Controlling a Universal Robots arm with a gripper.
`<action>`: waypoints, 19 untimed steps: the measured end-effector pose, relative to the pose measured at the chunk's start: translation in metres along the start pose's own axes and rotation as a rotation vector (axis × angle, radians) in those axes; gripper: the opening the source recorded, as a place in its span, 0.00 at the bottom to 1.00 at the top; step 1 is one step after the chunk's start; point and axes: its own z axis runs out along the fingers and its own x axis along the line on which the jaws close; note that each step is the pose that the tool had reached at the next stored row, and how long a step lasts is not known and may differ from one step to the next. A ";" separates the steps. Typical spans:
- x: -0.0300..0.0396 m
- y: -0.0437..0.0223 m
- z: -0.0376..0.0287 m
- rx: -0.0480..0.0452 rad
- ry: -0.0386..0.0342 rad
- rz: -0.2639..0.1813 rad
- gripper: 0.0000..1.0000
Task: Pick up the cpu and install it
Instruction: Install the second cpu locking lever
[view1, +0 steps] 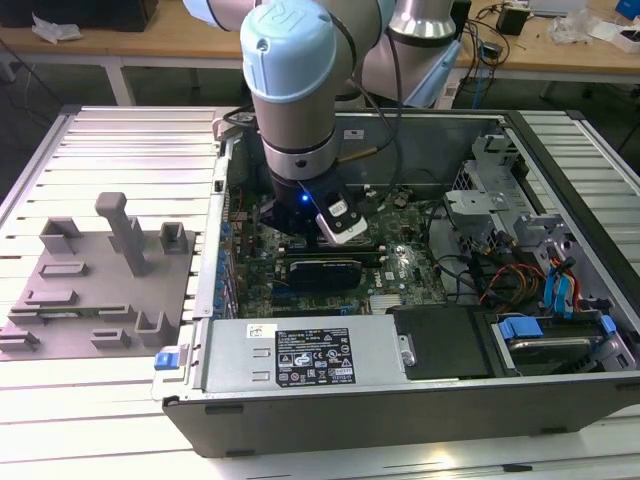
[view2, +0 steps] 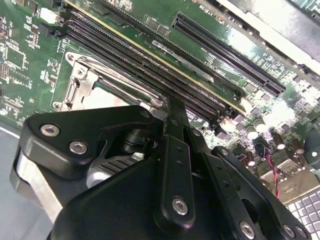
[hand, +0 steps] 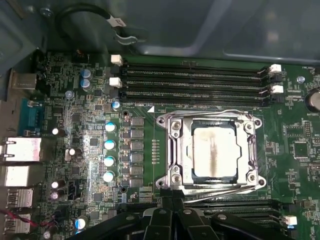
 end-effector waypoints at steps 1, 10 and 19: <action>0.0000 -0.0025 -0.0004 -0.0125 -0.0002 0.001 0.11; 0.0006 -0.0065 0.0038 -0.0474 -0.0008 0.006 0.11; 0.0026 -0.0064 0.0074 -0.0772 -0.0013 0.009 0.11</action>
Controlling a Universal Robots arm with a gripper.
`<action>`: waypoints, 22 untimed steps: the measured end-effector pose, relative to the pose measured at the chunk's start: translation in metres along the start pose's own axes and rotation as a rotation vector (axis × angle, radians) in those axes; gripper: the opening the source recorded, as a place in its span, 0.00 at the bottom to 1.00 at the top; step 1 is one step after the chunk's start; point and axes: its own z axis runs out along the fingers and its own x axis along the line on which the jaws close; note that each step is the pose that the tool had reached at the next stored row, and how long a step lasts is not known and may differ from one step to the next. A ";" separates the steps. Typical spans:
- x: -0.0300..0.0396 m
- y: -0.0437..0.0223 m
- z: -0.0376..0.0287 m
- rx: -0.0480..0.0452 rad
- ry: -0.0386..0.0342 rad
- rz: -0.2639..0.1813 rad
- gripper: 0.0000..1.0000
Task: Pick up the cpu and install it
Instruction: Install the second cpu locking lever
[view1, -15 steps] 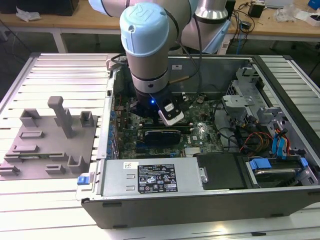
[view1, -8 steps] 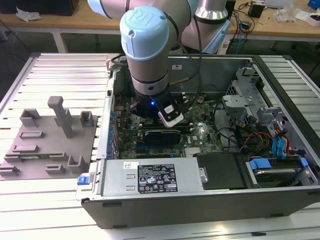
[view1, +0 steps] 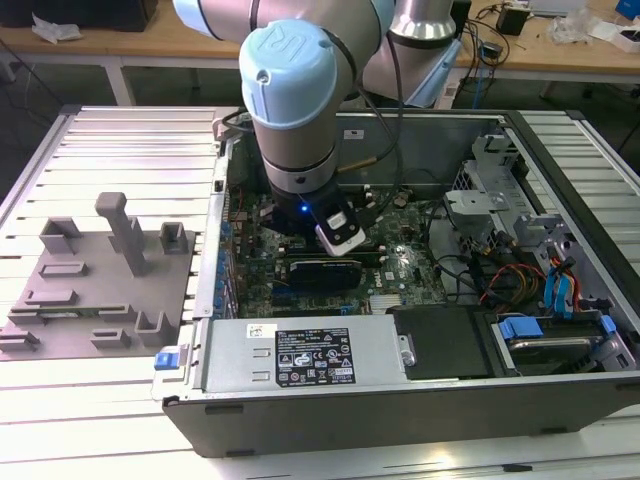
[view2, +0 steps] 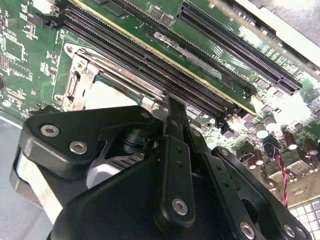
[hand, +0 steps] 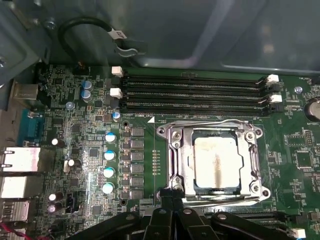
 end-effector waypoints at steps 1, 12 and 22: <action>0.0008 0.0000 0.0001 0.0000 0.0000 0.000 0.11; 0.0038 -0.0003 0.0042 -0.0007 0.0006 0.000 0.11; 0.0000 0.0107 -0.0219 0.0469 0.0011 -0.005 0.11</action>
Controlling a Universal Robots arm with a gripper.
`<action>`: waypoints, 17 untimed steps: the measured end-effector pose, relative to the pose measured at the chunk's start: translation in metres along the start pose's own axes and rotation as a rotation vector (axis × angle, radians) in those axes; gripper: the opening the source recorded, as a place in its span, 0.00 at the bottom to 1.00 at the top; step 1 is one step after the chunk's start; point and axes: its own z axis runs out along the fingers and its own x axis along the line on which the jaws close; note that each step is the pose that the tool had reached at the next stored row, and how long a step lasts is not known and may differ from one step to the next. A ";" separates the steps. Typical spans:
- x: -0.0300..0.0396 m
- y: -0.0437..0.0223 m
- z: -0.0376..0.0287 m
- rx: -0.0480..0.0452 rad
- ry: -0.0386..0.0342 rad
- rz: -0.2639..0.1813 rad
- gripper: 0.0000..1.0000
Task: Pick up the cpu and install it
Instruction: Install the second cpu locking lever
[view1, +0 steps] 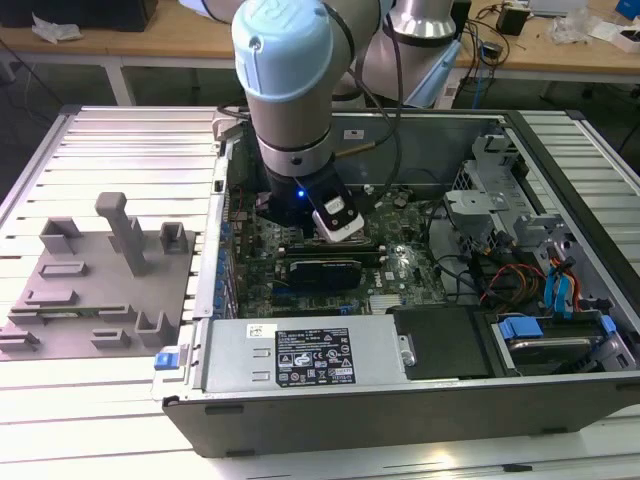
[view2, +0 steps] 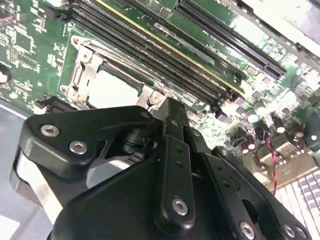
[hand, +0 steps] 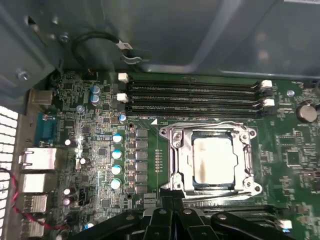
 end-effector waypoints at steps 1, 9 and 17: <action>-0.0030 0.0025 -0.0017 0.0482 0.0007 -0.005 0.11; -0.0281 0.0079 0.0023 0.0588 0.0027 -0.004 0.11; -0.0390 0.0305 0.0083 0.0588 0.0035 -0.004 0.11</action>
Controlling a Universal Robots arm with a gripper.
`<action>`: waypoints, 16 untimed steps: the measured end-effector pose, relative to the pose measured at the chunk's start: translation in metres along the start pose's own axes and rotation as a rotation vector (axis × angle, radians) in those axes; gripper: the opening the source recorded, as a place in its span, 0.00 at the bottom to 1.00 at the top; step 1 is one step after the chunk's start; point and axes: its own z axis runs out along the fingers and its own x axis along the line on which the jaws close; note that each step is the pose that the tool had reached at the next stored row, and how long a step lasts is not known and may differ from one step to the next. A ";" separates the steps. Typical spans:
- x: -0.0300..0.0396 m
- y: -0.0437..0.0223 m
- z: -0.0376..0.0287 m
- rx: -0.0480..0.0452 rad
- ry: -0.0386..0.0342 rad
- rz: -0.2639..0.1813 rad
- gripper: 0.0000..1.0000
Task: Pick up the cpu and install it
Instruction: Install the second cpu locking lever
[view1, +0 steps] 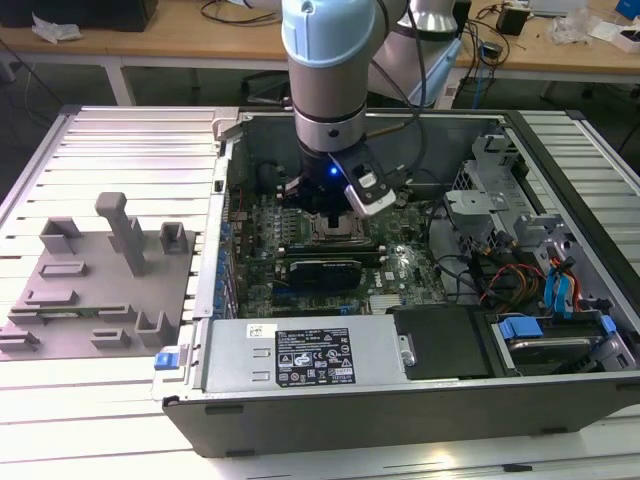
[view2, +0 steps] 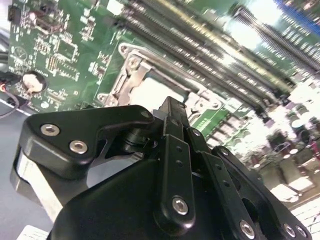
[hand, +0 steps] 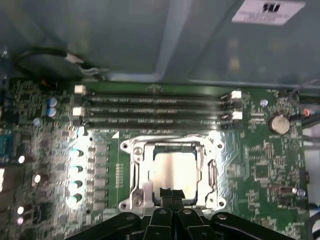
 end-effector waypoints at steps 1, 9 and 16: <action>-0.0017 0.0020 0.0005 0.0000 0.0003 0.000 0.11; -0.0133 0.0067 -0.0090 0.0010 0.0009 0.000 0.11; -0.0133 0.0067 -0.0091 0.0009 0.0009 0.000 0.11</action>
